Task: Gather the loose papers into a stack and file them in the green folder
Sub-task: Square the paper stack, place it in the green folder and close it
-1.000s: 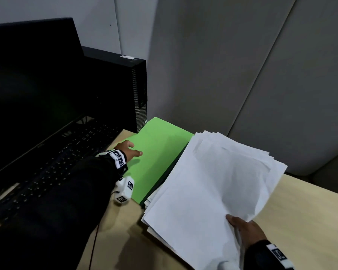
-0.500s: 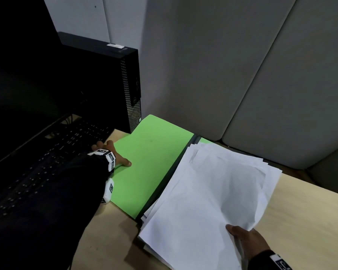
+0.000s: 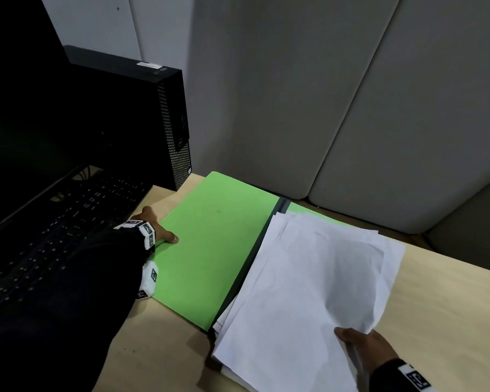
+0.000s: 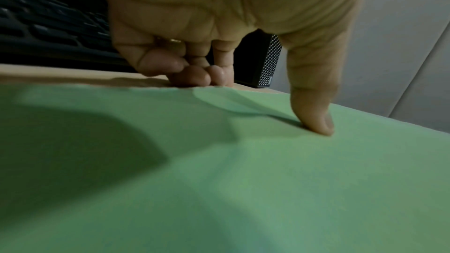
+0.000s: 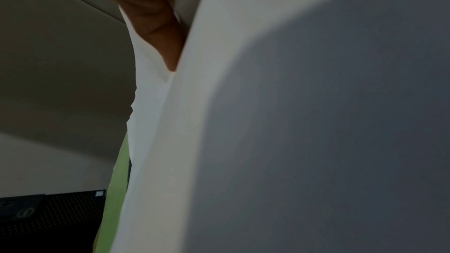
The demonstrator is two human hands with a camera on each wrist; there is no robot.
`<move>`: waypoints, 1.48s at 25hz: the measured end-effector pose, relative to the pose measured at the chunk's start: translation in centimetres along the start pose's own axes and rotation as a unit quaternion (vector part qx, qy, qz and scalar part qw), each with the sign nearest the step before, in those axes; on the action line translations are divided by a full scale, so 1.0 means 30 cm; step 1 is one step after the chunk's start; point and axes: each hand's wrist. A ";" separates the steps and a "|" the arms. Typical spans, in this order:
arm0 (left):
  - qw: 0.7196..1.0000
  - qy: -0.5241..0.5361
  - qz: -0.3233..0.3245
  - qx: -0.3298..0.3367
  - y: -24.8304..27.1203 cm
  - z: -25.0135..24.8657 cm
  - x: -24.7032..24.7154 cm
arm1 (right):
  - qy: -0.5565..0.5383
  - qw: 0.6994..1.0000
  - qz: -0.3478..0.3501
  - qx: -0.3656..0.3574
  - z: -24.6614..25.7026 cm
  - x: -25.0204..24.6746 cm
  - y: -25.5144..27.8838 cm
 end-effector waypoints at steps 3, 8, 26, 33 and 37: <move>0.998 -0.033 0.039 0.036 0.053 -0.022 0.006 | -0.010 1.000 0.000 0.002 -0.015 -0.028 0.017; 0.998 -0.012 -0.049 0.029 0.149 -0.006 0.085 | -0.020 1.000 -0.007 -0.003 -0.036 -0.040 0.040; 0.997 0.066 0.033 0.003 0.071 0.005 0.066 | 0.001 0.999 -0.052 0.013 -0.085 -0.048 -0.035; 0.998 -0.034 -0.041 0.028 0.133 -0.050 0.110 | 0.019 0.999 -0.051 -0.002 -0.079 -0.048 -0.017; 0.995 -0.081 -0.058 0.025 0.139 -0.049 0.119 | 0.009 0.999 -0.044 0.008 -0.077 -0.045 -0.005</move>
Point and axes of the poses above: each hand's wrist, its own y-axis away from the middle knuckle, its own x-axis out of the palm, z = x × y, and after that the axes turned 4 degrees about x, right-handed
